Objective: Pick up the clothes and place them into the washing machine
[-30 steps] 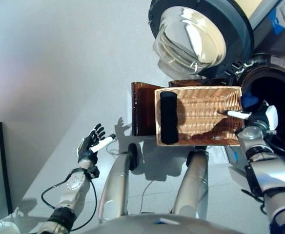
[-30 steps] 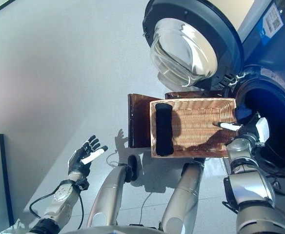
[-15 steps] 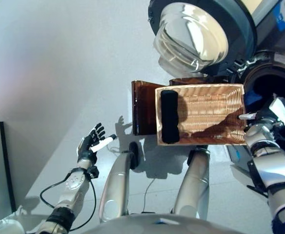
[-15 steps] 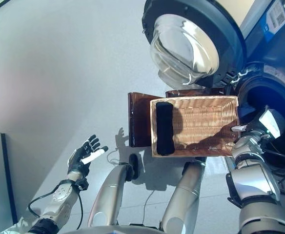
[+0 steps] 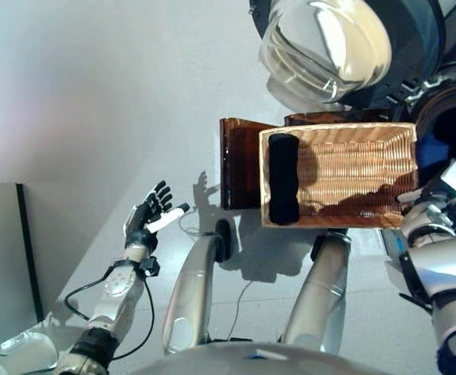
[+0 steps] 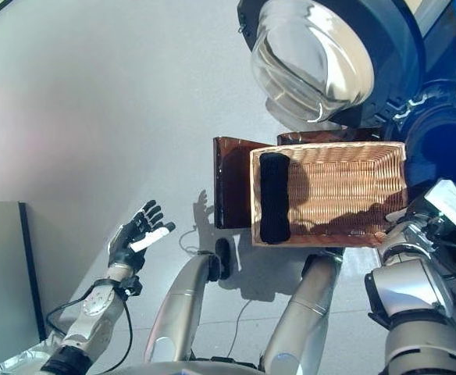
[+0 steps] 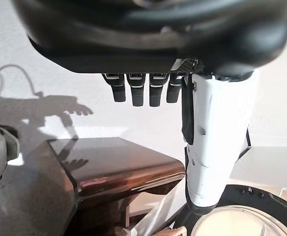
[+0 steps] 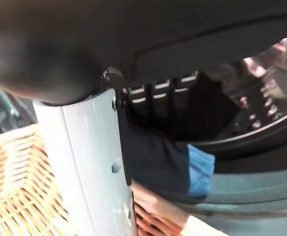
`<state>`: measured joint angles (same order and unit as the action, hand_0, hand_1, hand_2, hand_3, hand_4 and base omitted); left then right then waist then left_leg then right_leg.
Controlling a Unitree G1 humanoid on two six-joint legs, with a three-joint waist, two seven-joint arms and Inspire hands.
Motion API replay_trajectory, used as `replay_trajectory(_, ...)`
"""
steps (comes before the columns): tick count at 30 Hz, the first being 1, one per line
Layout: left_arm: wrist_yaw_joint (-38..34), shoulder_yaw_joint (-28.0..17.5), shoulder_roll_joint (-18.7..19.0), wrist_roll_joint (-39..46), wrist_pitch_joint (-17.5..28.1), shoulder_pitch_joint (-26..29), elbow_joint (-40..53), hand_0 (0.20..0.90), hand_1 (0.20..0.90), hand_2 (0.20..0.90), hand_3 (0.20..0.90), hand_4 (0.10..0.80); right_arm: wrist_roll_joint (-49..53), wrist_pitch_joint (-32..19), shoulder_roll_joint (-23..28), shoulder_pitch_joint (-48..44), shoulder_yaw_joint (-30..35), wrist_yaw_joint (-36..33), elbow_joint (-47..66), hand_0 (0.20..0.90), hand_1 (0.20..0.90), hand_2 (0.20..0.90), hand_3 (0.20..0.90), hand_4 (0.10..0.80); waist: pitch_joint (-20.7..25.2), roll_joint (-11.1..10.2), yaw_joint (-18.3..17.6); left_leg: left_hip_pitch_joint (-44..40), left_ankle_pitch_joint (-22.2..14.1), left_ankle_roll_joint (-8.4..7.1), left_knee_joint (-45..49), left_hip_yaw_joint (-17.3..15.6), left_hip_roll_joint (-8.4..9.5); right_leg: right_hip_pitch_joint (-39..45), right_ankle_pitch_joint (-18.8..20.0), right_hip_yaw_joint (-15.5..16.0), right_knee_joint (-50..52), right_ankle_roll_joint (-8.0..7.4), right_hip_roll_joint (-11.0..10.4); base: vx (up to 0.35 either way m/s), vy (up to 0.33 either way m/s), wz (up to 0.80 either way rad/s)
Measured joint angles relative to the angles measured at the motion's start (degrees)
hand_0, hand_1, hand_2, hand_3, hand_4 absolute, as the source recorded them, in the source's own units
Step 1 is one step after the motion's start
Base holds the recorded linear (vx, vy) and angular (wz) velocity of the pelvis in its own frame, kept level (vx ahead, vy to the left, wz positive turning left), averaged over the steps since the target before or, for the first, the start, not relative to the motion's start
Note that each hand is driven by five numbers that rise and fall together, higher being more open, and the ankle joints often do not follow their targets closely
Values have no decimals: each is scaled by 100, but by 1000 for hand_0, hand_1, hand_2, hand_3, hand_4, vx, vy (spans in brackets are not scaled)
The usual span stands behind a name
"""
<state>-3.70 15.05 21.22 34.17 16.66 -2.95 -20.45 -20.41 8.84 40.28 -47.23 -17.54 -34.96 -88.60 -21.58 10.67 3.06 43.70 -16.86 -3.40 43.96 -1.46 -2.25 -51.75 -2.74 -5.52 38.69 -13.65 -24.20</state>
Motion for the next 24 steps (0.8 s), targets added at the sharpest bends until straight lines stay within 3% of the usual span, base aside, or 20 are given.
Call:
replay_trajectory(13,3,-44,4,1,-2,-116,50,900,900,900,900,800,-99,-2,655,-352,-46,-6,8,900,900,900,900,800,10,24,7,40,58,-64,-169,-14,-2,-103,10,7,-20,-12,6,0,0,0)
replay_trajectory(15,4,-43,4,0,-2,-120,49,900,900,900,900,800,-63,-8,688,-376,-45,-9,12,244,244,244,244,331,10,24,39,-26,102,-75,-277,-24,2,-72,14,9,-69,-11,8,0,0,0)
replay_trajectory(16,2,-46,17,0,3,-132,50,900,900,900,900,800,-55,-8,691,-398,-43,-9,0,244,244,244,244,331,13,26,48,-53,127,-80,-326,-30,2,-64,16,10,-91,-8,8,0,0,0)
replay_trajectory(17,3,-45,47,0,2,-134,50,900,900,900,900,800,-43,-9,691,-424,-45,-9,5,200,200,200,200,300,15,29,55,-60,149,-88,-363,-27,2,-69,15,16,-93,-8,11,-13,-13,4)
replay_trajectory(24,3,-45,96,1,3,-138,62,900,900,900,900,800,68,-17,701,-457,-50,-7,-10,200,200,200,200,300,15,29,70,-97,228,-111,-500,-17,12,-73,20,43,-99,6,11,-6,-5,2)
